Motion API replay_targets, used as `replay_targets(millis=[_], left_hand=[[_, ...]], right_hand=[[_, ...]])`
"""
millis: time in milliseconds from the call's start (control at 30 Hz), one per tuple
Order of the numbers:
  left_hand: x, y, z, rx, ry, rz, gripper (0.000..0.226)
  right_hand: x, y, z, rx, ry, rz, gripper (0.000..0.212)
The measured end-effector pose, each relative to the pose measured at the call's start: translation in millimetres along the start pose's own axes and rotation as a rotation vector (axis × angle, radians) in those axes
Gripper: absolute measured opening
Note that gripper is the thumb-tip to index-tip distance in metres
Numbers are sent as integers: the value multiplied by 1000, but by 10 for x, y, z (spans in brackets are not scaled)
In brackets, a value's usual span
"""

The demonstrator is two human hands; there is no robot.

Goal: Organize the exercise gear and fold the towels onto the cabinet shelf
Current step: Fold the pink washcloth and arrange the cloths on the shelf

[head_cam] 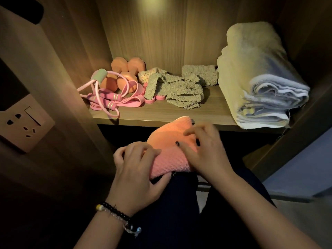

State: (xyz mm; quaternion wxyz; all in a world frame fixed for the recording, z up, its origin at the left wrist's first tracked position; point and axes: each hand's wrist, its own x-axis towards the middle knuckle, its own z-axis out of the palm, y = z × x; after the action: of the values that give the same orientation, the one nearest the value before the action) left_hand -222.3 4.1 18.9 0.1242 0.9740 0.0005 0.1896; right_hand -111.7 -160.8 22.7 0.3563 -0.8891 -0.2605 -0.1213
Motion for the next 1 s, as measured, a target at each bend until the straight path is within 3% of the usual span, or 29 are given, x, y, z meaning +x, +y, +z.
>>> replay_targets(millis=[67, 167, 367, 533, 767, 1000], left_hand=[[57, -21, -48, 36, -79, -5, 46], [148, -40, -128, 88, -118, 52, 38], [225, -90, -158, -81, -228, -6, 54], [307, -80, -158, -93, -241, -23, 56], [112, -87, -177, 13, -76, 94, 43], [28, -99, -223, -485, -11, -120, 31]], right_hand=[[-81, 2, -7, -184, 213, -268, 20], [-251, -4, 34, -244, 163, -560, 26], [-279, 86, -91, -139, -106, -477, 42], [-100, 102, -115, -250, -333, -414, 51], [-78, 140, -229, -252, -290, -463, 47], [-146, 139, -396, -64, -350, -384, 36]])
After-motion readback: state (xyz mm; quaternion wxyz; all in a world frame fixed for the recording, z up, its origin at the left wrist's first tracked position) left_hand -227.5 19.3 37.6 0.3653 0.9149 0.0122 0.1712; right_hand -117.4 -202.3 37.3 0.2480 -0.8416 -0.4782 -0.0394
